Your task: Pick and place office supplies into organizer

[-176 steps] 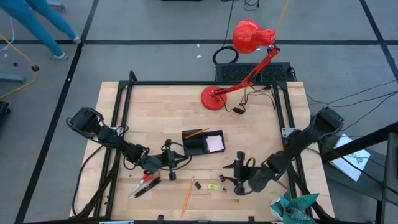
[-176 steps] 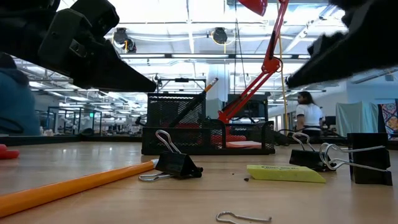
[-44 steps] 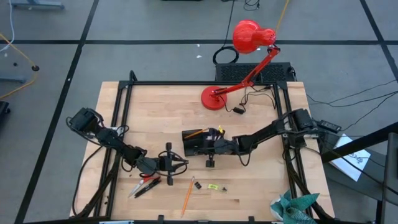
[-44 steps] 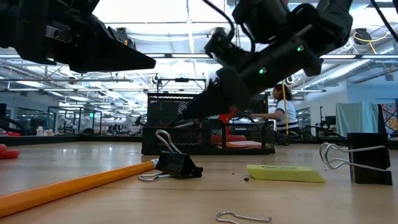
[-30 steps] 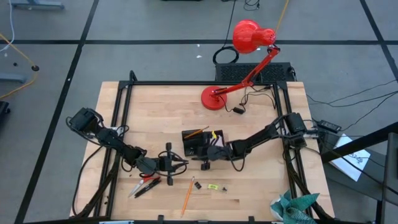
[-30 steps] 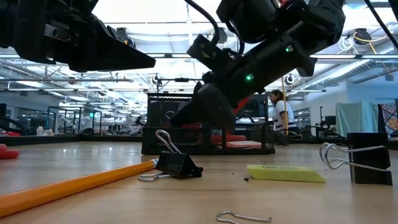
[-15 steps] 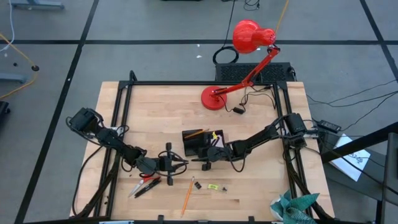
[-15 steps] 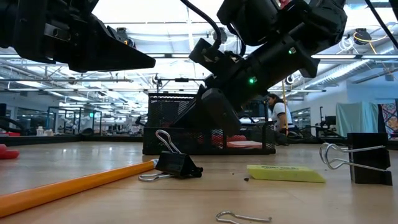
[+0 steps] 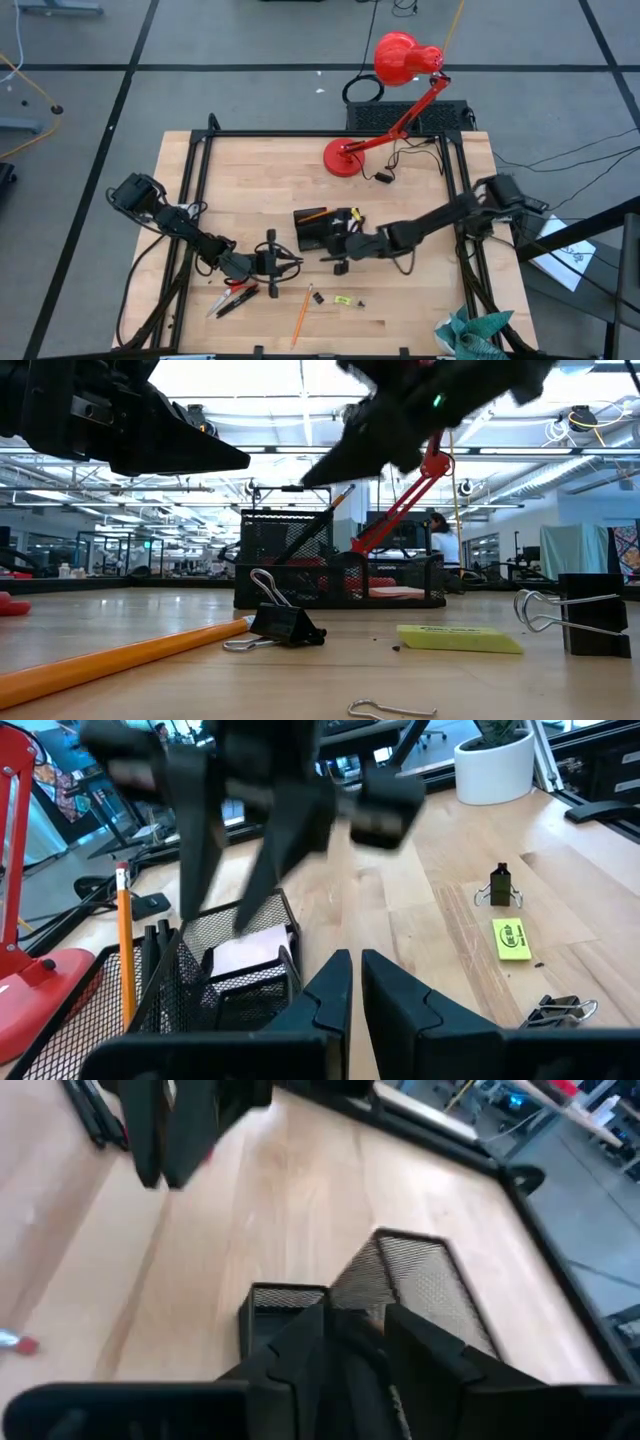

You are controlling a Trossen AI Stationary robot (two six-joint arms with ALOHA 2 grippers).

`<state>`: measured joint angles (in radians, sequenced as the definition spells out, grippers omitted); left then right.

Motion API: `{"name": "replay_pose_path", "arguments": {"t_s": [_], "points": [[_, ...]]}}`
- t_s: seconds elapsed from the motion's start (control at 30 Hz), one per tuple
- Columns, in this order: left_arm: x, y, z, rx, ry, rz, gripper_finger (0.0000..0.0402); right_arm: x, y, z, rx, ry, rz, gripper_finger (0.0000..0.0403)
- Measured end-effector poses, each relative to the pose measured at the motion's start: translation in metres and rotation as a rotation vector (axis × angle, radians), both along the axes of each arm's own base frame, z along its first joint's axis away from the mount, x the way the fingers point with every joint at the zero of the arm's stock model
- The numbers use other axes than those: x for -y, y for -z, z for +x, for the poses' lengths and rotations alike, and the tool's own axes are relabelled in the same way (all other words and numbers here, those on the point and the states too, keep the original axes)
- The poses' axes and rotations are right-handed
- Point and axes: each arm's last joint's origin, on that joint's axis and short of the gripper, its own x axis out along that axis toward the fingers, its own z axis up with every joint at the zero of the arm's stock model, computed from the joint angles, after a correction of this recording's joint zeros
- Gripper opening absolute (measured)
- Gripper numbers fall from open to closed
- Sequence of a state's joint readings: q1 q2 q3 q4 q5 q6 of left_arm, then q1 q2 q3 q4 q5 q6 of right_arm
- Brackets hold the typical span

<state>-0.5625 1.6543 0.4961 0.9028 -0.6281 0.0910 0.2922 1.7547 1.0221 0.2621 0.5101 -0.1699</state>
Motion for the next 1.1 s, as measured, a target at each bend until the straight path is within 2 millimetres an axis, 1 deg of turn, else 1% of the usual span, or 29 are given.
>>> {"name": "replay_pose_path", "arguments": {"t_s": [0.13, 0.23, 0.37, 0.43, 0.5, 0.57, 0.7, 0.77, 0.93, 1.0, 1.1], "points": [[0.0, 0.0, 0.0, 0.001, -0.002, -0.009, 0.0035, -0.01, -0.035, -0.02, 0.042, -0.048, 0.016, 0.0107], [0.0, 0.0, 0.0, 0.001, -0.002, -0.013, 0.0035, -0.023, -0.058, -0.037, 0.047, -0.2, 0.088, 0.0108], [0.0, 0.0, 0.0, 0.001, -0.002, -0.013, 0.0035, -0.041, -0.075, -0.053, 0.066, -0.382, 0.226, 0.011], [0.0, 0.0, 0.0, 0.001, -0.003, -0.013, 0.0035, -0.053, -0.077, -0.058, 0.068, -0.434, 0.267, 0.011], [0.0, 0.0, 0.0, 0.001, -0.002, -0.011, 0.0035, -0.065, -0.071, -0.061, 0.043, -0.457, 0.285, 0.011], [0.0, 0.0, 0.0, 0.0, -0.002, -0.01, 0.0035, -0.078, -0.061, -0.06, 0.039, -0.459, 0.294, 0.0112], [0.0, 0.0, 0.0, 0.001, -0.004, -0.01, 0.0035, -0.097, -0.033, -0.048, 0.102, -0.319, 0.211, 0.0121], [0.0, 0.0, 0.0, 0.001, -0.004, -0.01, 0.0035, -0.103, -0.016, -0.041, 0.118, -0.273, 0.205, 0.0131], [0.0, 0.0, 0.0, 0.001, -0.004, -0.014, 0.0035, -0.108, 0.022, -0.025, 0.13, -0.224, 0.283, 0.017], [0.0, 0.0, 0.0, 0.0, -0.005, -0.014, 0.0035, -0.106, 0.033, -0.019, 0.138, -0.197, 0.32, 0.0186], [0.0, 0.0, 0.0, -0.001, -0.005, -0.011, 0.0035, -0.107, 0.044, -0.013, 0.166, -0.195, 0.385, 0.0206]]}}
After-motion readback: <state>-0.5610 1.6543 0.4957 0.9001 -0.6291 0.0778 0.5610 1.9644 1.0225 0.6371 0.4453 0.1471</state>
